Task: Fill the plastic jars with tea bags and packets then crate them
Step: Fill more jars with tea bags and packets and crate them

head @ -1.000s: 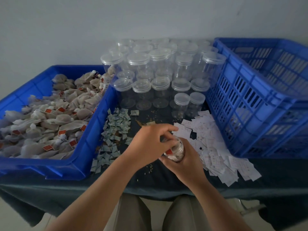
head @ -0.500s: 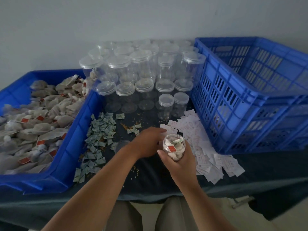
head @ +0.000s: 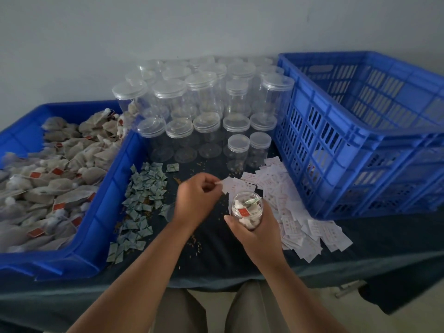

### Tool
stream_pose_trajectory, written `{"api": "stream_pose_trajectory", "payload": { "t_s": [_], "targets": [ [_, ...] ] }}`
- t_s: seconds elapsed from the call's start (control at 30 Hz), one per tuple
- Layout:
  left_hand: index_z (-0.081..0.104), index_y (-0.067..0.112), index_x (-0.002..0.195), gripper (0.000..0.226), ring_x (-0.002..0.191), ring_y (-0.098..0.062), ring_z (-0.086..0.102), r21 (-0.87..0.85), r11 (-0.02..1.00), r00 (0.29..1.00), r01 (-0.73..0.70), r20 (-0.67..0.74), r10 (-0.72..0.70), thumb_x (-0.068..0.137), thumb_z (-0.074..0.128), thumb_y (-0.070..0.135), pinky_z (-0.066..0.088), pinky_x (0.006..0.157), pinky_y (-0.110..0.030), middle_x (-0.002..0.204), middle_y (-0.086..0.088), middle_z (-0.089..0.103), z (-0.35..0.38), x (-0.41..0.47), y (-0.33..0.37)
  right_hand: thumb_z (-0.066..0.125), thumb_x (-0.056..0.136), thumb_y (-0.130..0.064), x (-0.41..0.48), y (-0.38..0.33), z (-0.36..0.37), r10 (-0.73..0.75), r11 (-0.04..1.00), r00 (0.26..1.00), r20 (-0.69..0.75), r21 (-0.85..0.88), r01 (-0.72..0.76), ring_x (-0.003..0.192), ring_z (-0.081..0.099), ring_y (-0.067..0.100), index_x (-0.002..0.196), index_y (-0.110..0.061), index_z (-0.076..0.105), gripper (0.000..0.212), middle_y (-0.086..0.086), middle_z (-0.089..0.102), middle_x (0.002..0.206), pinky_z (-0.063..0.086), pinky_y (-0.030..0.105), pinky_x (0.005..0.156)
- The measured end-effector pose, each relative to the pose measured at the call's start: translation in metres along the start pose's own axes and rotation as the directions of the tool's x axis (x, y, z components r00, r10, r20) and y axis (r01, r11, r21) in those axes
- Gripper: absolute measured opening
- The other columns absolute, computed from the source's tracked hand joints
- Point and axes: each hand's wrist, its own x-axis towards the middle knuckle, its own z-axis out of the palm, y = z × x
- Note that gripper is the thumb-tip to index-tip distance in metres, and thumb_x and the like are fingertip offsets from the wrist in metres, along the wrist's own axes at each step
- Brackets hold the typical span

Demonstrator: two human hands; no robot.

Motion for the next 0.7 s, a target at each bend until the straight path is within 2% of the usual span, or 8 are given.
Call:
{"api": "stream_pose_trajectory", "payload": {
  "t_s": [0.07,0.13,0.23,0.33,0.43,0.53,0.67,0.7],
  "targets": [
    [0.072,0.041,0.09,0.012,0.08,0.008,0.071,-0.101,0.995,1.0,0.001,-0.027,-0.004,0.089,0.082,0.033,0.05,0.066,-0.006,0.083,0.026,0.075,-0.012,-0.001,0.012,0.088,0.074,-0.054,0.0,0.001,0.0,-0.005,1.0,1.0,0.022,-0.013,0.005,0.092,0.071,0.007,0.104,-0.043,0.063,0.041,-0.016,0.073,0.099,0.054,0.014,0.074],
    [0.074,0.044,0.096,0.017,0.085,0.008,0.072,-0.095,0.974,0.978,-0.206,-0.04,0.203,0.091,0.082,0.03,0.054,0.071,-0.009,0.09,0.028,0.076,-0.028,-0.009,0.027,0.087,0.074,-0.057,0.0,0.001,0.001,-0.014,0.999,0.999,0.04,-0.037,0.015,0.091,0.071,0.005,0.104,-0.042,0.063,0.042,-0.018,0.073,0.099,0.054,0.014,0.073],
    [0.083,0.026,0.105,0.012,0.099,0.002,0.072,0.046,0.816,0.815,-0.577,0.109,0.57,0.095,0.077,0.024,0.059,0.086,-0.023,0.104,0.018,0.079,-0.043,-0.022,0.037,0.086,0.075,-0.059,0.0,0.002,0.002,0.001,0.997,0.999,0.054,-0.071,0.003,0.086,0.071,0.007,0.104,-0.043,0.061,0.041,-0.017,0.072,0.096,0.055,0.017,0.07],
    [0.083,0.02,0.115,0.02,0.115,-0.007,0.068,0.09,0.714,0.693,-0.694,0.354,0.628,0.099,0.071,0.021,0.054,0.102,-0.031,0.119,0.011,0.077,-0.046,-0.031,0.036,0.084,0.079,-0.049,-0.001,0.003,0.0,0.006,0.999,0.997,0.077,-0.051,-0.002,0.077,0.068,0.009,0.102,-0.044,0.06,0.034,-0.012,0.072,0.091,0.052,0.018,0.062],
    [0.081,0.019,0.12,0.029,0.124,-0.008,0.061,0.081,0.751,0.702,-0.656,0.431,0.567,0.103,0.064,0.036,0.047,0.107,-0.027,0.127,0.01,0.074,-0.047,-0.039,0.034,0.085,0.082,-0.045,-0.001,0.003,0.0,-0.011,0.999,0.995,0.1,-0.049,0.016,0.078,0.068,0.012,0.103,-0.042,0.061,0.032,-0.011,0.072,0.092,0.052,0.02,0.063],
    [0.084,0.025,0.111,0.026,0.122,-0.006,0.054,0.119,0.818,0.789,-0.562,0.372,0.488,0.102,0.065,0.04,0.043,0.104,-0.02,0.125,0.016,0.069,-0.045,-0.045,0.035,0.084,0.08,-0.048,-0.001,0.004,0.002,-0.02,0.997,0.994,0.11,-0.078,0.029,0.078,0.069,0.013,0.104,-0.039,0.061,0.034,-0.011,0.072,0.091,0.053,0.022,0.062],
    [0.082,0.046,0.089,0.008,0.118,0.004,0.05,0.107,0.954,0.928,-0.278,0.285,0.239,0.084,0.082,0.051,0.037,0.092,-0.008,0.114,0.029,0.062,-0.041,-0.045,0.038,0.086,0.078,-0.049,-0.003,0.004,0.003,-0.069,0.99,0.989,0.129,-0.113,0.083,0.081,0.07,0.009,0.102,-0.043,0.06,0.036,-0.015,0.071,0.093,0.051,0.017,0.063],
    [0.079,0.049,0.086,0.013,0.115,0.007,0.05,0.11,0.975,0.945,-0.195,0.288,0.156,0.077,0.086,0.054,0.038,0.088,-0.009,0.112,0.029,0.061,-0.041,-0.043,0.039,0.087,0.078,-0.05,-0.003,0.003,0.003,-0.089,0.987,0.986,0.138,-0.117,0.106,0.085,0.071,0.007,0.103,-0.044,0.061,0.036,-0.017,0.071,0.096,0.052,0.016,0.065]
  ]
}}
